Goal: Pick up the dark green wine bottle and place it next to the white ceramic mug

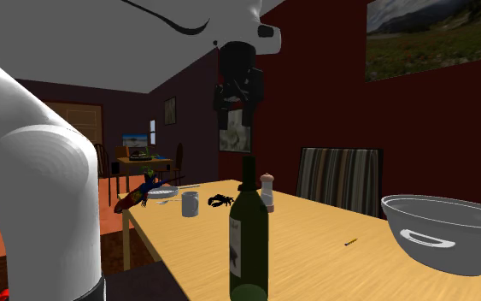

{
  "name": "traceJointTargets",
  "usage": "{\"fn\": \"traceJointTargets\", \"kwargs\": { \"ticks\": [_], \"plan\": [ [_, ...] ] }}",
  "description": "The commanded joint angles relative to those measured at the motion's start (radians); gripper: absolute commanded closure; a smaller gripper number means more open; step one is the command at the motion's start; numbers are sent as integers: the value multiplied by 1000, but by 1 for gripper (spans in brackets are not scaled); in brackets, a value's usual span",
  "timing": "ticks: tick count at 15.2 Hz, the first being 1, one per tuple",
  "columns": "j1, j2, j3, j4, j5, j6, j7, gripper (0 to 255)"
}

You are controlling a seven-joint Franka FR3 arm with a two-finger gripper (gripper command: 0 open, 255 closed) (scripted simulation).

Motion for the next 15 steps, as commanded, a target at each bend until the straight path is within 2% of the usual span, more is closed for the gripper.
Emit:
{"fn": "traceJointTargets", "kwargs": {
  "ticks": [1,6,15],
  "plan": [
    [0,0,0,0,0,0,0,0],
    [11,-18,-15,-174,33,316,23,0],
    [10,7,-21,-263,28,433,24,0]
  ]
}}
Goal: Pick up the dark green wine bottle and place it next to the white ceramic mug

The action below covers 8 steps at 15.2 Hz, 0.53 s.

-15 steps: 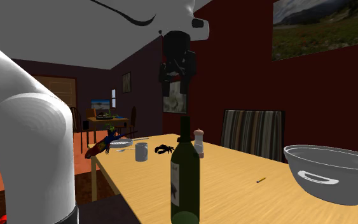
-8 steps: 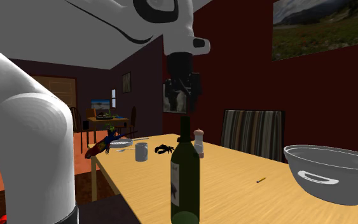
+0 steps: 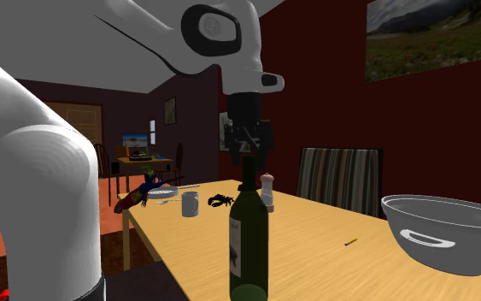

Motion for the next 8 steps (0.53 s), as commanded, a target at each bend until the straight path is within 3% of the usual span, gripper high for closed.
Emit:
{"fn": "traceJointTargets", "kwargs": {
  "ticks": [1,7,8],
  "plan": [
    [0,3,0,-5,0,8,0,0],
    [0,3,0,-5,0,8,0,0],
    [0,3,0,-5,0,8,0,255]
  ]
}}
